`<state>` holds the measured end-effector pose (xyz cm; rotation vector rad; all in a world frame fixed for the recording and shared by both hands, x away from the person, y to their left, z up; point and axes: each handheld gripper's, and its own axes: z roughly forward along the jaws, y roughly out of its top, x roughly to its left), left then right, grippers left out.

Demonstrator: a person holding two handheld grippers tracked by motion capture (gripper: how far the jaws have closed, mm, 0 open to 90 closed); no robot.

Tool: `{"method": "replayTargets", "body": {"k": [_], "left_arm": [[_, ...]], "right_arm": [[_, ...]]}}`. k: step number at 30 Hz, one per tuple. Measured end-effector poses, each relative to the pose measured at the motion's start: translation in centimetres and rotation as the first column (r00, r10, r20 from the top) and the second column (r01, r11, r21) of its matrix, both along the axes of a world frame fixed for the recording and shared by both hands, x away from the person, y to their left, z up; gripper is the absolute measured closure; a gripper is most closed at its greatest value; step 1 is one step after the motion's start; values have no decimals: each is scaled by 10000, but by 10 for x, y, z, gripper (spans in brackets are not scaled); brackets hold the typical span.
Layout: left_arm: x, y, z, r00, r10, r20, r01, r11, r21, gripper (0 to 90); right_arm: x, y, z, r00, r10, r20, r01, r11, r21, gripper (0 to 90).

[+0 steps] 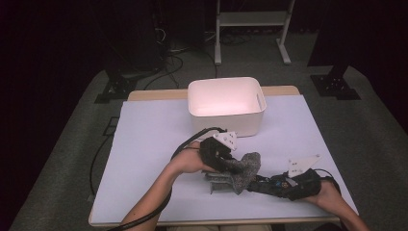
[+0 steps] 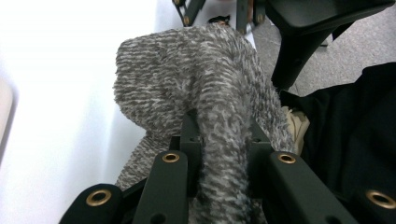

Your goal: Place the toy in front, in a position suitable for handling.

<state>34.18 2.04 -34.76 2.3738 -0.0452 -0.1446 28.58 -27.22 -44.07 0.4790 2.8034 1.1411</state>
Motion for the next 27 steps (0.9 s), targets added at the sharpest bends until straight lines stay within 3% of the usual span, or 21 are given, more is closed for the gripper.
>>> {"method": "replayTargets", "body": {"k": [7, 11, 16, 22, 23, 27], "left_arm": [[0, 14, 0, 9997, 231, 10, -230, 9997, -55, 755], [-1, 24, 0, 9994, 350, 55, -350, 9994, 62, 755], [-1, 41, -2, 9976, 695, 71, -697, 9972, 254, 755], [2, 61, -19, 9920, 1265, -15, -1260, 9890, 780, 756], [2, 63, -21, 9919, 1263, 93, -1266, 9873, 963, 755], [2, 66, -26, 9907, 1359, -21, -1352, 9870, 867, 756]], "right_arm": [[6, 21, -4, 9987, 425, 295, -415, 9986, -326, 562], [16, 42, -3, 9970, 734, 233, -733, 9973, -83, 562], [30, 86, 3, 9904, 1291, 485, -1292, 9916, -23, 561], [43, 129, -2, 9831, 1800, 319, -1804, 9836, 86, 560], [43, 131, -4, 9833, 1801, 256, -1802, 9836, 34, 560], [44, 130, -7, 9848, 1733, 109, -1736, 9845, 253, 526]]}}
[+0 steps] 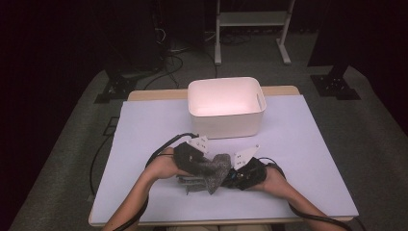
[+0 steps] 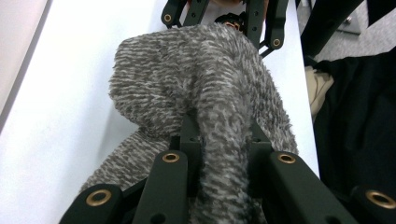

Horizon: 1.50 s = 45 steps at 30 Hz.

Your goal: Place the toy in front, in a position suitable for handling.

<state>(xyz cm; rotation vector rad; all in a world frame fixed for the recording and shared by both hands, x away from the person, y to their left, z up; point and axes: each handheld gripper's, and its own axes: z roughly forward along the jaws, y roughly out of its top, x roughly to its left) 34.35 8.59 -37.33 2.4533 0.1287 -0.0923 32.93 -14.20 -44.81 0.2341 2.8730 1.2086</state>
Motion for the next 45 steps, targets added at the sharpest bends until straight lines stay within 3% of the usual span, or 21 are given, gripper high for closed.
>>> {"method": "replayTargets", "body": {"k": [1, 3, 6, 10, 20, 24, 34, 45], "left_arm": [[0, -1, 0, 10000, -17, 38, 17, 10000, 55, 756], [-1, -3, 1, 9999, -68, 147, 65, 9998, 190, 756], [-1, -6, 2, 9998, -47, 194, 42, 9997, 237, 755], [0, -18, 3, 9996, -230, 164, 226, 9995, 207, 755], [-4, -73, 5, 9896, -1400, 336, 1384, 9893, 454, 755], [-6, -84, 4, 9874, -1536, 375, 1512, 9867, 593, 753], [-5, -59, 3, 9922, -1187, 375, 1165, 9915, 575, 754], [-4, 1, 3, 9991, -94, 425, 78, 9993, 374, 753]], "right_arm": [[0, -2, 1, 10000, -13, -23, 14, 10000, 55, 460], [-1, -8, 4, 9999, -153, -24, 153, 9999, 26, 450], [-4, -25, 7, 9992, -403, -24, 404, 9989, 256, 505], [-8, -43, 7, 9982, -481, -356, 497, 9977, 459, 650], [-11, -39, 4, 9986, -523, -67, 525, 9980, 359, 650], [-11, -40, 3, 9984, -566, -52, 568, 9975, 419, 651], [-11, -40, 3, 9985, -542, -64, 544, 9980, 332, 655], [-11, -40, 3, 9984, -560, -8, 560, 9982, 234, 658]]}}
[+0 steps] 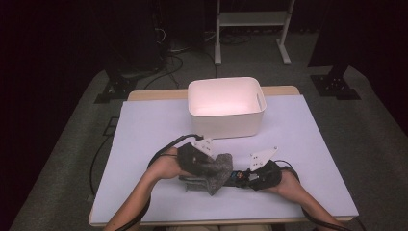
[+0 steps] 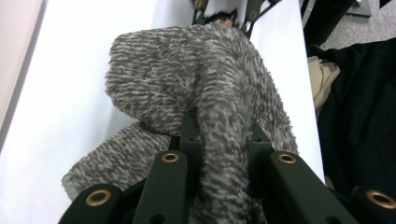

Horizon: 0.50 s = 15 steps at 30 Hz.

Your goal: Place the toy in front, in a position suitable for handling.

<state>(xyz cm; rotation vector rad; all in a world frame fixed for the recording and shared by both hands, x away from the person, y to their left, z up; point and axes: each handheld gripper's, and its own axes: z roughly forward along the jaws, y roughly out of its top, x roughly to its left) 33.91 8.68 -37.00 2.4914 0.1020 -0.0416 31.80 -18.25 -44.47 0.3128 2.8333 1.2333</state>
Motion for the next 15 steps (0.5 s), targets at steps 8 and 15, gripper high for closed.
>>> {"method": "replayTargets", "body": {"k": [8, 15], "left_arm": [[1, 27, -9, 9976, 654, -241, -659, 9976, -205, 752], [-1, 35, -14, 9962, 785, -368, -802, 9957, -457, 752]], "right_arm": [[0, 0, 0, 10000, 25, 0, -25, 10000, -15, 658], [0, 1, 0, 10000, 10, 20, -10, 10000, -35, 659]]}}
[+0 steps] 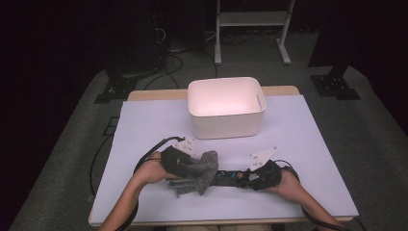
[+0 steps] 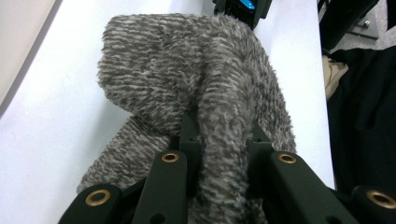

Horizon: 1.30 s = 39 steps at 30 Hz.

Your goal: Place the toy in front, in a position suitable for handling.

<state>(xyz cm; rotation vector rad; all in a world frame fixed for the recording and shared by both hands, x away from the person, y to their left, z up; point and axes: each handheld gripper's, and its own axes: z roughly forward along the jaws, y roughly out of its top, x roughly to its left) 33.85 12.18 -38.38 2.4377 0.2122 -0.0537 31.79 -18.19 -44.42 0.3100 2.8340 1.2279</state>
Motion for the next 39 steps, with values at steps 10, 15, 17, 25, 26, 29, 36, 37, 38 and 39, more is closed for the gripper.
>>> {"method": "replayTargets", "body": {"k": [10, 15, 17, 25, 26, 29, 36, 37, 38, 39], "left_arm": [[-1, -29, 14, 9975, -605, 352, 602, 9981, 103, 752], [-2, -55, 20, 9922, -1154, 471, 1151, 9933, 87, 752], [-3, -70, 21, 9882, -1439, 532, 1427, 9894, 250, 752], [0, -104, 13, 9797, -1928, 551, 1909, 9809, 373, 752], [-1, -105, 12, 9807, -1882, 528, 1865, 9818, 357, 752], [1, -103, 13, 9812, -1868, 476, 1850, 9819, 402, 753], [3, -82, 13, 9884, -1472, 372, 1456, 9885, 419, 752], [3, -77, 12, 9892, -1427, 337, 1413, 9892, 389, 752], [3, -72, 12, 9909, -1297, 348, 1285, 9910, 367, 752], [3, -66, 13, 9922, -1199, 345, 1186, 9922, 380, 751]], "right_arm": [[0, 0, 0, 9999, -56, -90, 57, 10000, 46, 659], [0, 0, 0, 10000, -56, -49, 56, 10000, 29, 659], [0, 0, 0, 10000, -47, -50, 47, 10000, 39, 659], [0, 1, -1, 10000, -62, -60, 63, 9999, 82, 658], [0, 1, -1, 10000, -57, -75, 58, 9999, 91, 658], [0, 1, -1, 9999, -53, -102, 54, 9999, 111, 658], [1, 1, -1, 9999, -54, -102, 56, 9999, 112, 659], [1, 1, -1, 9999, -52, -115, 54, 9999, 116, 659], [1, 1, -1, 9999, -54, -117, 55, 9999, 116, 659], [1, 0, -1, 9999, -58, -118, 59, 9999, 130, 659]]}}
